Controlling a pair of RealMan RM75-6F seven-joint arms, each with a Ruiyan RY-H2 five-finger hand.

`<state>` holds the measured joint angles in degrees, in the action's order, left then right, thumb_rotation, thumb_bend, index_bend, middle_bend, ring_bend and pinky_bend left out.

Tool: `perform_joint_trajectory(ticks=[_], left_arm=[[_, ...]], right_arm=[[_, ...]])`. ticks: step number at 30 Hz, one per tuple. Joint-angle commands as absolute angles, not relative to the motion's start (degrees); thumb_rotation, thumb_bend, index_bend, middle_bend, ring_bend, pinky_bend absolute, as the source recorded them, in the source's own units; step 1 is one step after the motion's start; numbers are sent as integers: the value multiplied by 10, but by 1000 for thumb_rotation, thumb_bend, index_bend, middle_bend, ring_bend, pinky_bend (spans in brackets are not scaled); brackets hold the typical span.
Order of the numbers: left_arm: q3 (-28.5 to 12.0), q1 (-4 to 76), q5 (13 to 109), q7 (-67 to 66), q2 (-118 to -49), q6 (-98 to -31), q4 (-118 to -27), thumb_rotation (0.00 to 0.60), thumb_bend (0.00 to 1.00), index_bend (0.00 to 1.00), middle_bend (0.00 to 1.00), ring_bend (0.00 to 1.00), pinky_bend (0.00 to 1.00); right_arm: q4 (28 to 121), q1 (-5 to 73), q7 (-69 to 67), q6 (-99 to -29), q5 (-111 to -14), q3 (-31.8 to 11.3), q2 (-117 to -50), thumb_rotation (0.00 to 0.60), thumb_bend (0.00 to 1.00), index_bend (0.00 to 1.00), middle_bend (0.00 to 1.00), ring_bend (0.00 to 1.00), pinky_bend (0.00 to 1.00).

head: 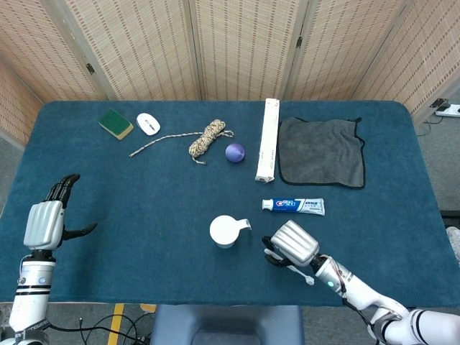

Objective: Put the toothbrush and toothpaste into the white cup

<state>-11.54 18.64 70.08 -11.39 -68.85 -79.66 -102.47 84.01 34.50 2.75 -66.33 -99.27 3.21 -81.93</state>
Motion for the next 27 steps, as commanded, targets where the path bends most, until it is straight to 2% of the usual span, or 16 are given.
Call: perform_joint_trajectory(ticks=[1, 8, 17, 27], left_arm=[[-115, 186, 701, -114, -689, -796, -1025, 600, 120, 119, 148, 189, 445], [-115, 189, 703, -116, -692, -792, -1022, 600, 120, 118, 148, 189, 445], [-119, 193, 702, -115, -694, -786, -1018, 600, 120, 117, 148, 189, 445], [-115, 192, 705, -114, -694, -784, -1016, 600, 120, 117, 148, 189, 445]], right_arm=[[841, 332, 12, -691, -994, 26, -820, 600, 357, 634, 918, 1000, 984], [823, 305, -23, -755, -989, 10, -831, 600, 356, 634, 916, 1000, 984], [780, 287, -81, -808, -968, -24, -878, 600, 356, 634, 915, 1000, 984], [733, 256, -147, -867, -961, -32, -916, 600, 357, 634, 915, 1000, 984]])
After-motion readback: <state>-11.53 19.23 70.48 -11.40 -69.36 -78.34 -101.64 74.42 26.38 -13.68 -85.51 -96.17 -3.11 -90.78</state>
